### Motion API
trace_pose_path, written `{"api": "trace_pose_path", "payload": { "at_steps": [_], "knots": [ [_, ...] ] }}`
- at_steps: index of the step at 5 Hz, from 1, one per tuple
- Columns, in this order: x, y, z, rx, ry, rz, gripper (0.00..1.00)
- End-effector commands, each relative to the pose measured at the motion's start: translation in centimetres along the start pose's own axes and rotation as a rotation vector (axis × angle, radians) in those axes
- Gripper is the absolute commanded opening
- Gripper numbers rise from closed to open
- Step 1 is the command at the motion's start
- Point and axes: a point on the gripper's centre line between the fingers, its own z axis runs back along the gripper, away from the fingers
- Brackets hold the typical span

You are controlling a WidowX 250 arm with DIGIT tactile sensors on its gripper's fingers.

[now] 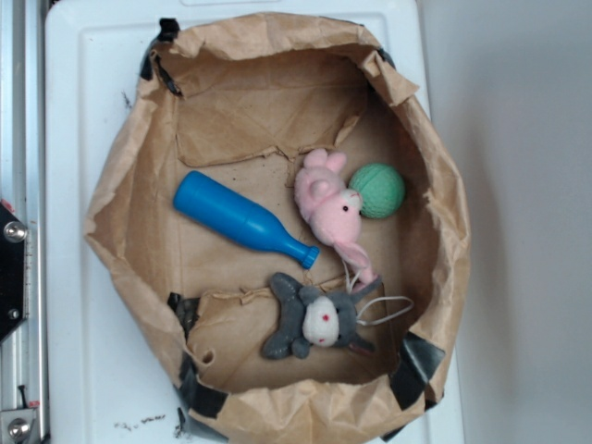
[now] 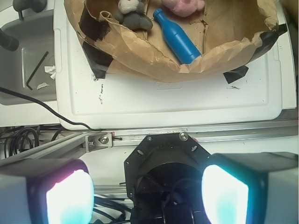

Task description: Grab the blue bottle.

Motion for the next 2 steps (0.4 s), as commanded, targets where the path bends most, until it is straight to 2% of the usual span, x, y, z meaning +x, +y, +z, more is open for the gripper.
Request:
{"api": "trace_pose_path", "payload": {
  "at_steps": [1, 2],
  "knots": [
    [0.0, 0.0, 0.0, 0.000, 0.000, 0.000, 1.00],
    [4.6, -3.6, -3.1, 0.000, -0.028, 0.001, 1.00]
  ]
}}
